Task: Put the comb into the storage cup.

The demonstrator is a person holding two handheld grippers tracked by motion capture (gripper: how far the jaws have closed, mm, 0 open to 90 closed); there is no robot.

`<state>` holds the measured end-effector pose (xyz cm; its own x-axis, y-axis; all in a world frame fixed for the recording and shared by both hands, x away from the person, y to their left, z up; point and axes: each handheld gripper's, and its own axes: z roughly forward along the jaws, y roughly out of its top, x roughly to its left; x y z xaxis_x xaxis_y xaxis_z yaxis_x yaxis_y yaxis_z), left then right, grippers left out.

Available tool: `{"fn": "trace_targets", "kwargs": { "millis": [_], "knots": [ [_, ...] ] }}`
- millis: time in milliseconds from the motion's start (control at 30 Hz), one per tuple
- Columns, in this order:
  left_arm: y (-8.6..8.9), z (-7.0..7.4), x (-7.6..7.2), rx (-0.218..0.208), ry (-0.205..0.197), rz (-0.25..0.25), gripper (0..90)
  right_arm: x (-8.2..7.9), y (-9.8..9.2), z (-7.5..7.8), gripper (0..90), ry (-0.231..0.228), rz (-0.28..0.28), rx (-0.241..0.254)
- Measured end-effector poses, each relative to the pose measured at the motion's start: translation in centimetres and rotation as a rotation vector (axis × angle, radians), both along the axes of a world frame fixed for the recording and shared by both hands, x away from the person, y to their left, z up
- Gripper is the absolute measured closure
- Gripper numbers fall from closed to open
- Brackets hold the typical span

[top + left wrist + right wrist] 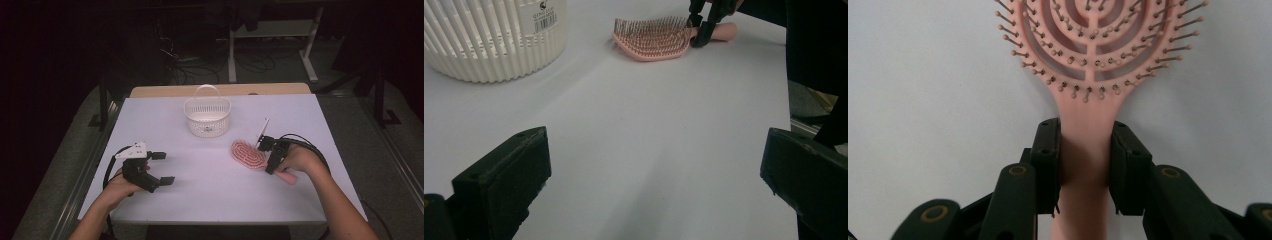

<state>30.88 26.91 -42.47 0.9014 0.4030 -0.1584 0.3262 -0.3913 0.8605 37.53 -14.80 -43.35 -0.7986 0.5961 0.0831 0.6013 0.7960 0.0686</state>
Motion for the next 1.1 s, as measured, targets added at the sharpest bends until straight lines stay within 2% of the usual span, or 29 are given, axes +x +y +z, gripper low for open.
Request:
{"fn": "trace_targets", "kwargs": {
  "millis": [500,833,1100],
  "knots": [
    [0.06,0.01,0.02,-0.003,0.001,0.001,0.0,0.20,0.17,0.03,68.2,0.015,-0.047,-0.014],
    [0.11,0.03,0.02,-0.005,0.000,0.004,0.0,0.02,0.36,0.09,68.6,0.004,-0.042,-0.029],
    [0.11,0.02,0.02,-0.004,0.000,0.005,0.0,-0.22,-0.22,0.21,68.6,-0.006,-0.052,0.016]
  ]
}}
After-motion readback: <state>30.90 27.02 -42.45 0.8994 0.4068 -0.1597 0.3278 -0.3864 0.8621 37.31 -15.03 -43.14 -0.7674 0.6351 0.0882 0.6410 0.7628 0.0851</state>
